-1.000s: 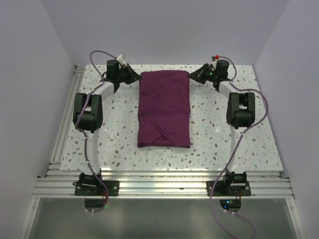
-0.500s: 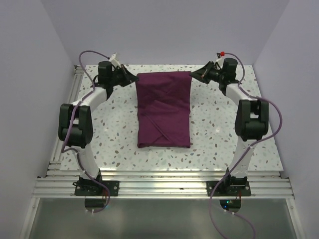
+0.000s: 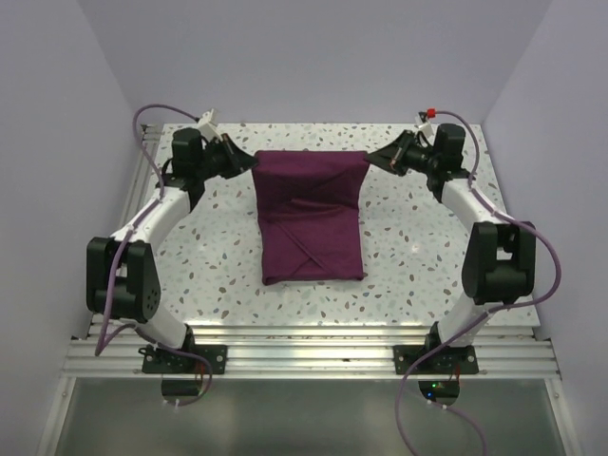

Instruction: Prepare the surgical pack

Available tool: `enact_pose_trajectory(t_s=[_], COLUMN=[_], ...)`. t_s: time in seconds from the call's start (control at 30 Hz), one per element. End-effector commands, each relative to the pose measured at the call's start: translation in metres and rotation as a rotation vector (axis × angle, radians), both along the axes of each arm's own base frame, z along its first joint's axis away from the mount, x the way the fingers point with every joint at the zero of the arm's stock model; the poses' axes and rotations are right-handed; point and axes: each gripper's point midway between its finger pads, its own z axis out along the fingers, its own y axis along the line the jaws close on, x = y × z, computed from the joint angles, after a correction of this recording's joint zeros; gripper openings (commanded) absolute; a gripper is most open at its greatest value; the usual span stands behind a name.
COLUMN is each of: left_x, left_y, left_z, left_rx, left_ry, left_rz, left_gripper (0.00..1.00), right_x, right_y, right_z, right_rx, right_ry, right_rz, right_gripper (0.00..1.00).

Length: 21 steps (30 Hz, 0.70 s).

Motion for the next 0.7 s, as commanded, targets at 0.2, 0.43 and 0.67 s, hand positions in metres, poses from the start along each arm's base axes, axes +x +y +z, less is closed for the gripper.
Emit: enact_pose_trajectory(t_s=[0.2, 0.43, 0.67], left_x=[-0.047, -0.08, -0.125], left_y=[0.007, -0.007, -0.017], left_z=[0.005, -0.006, -0.05], left_rx=[0.047, 0.072, 0.098], left_ry=[-0.022, 0.0, 0.109], left_rz=[0.006, -0.018, -0.017], left_gripper=[0.0, 0.0, 0.0], right_x=[-0.049, -0.083, -0.114], right_y=[-0.005, -0.006, -0.008], right_z=[0.001, -0.016, -0.046], right_rx=[-0.083, -0.122, -0.139], right_ry=[-0.018, 0.016, 0.082], right_rz=[0.049, 0.061, 0.068], right_gripper=[0.0, 0.0, 0.0])
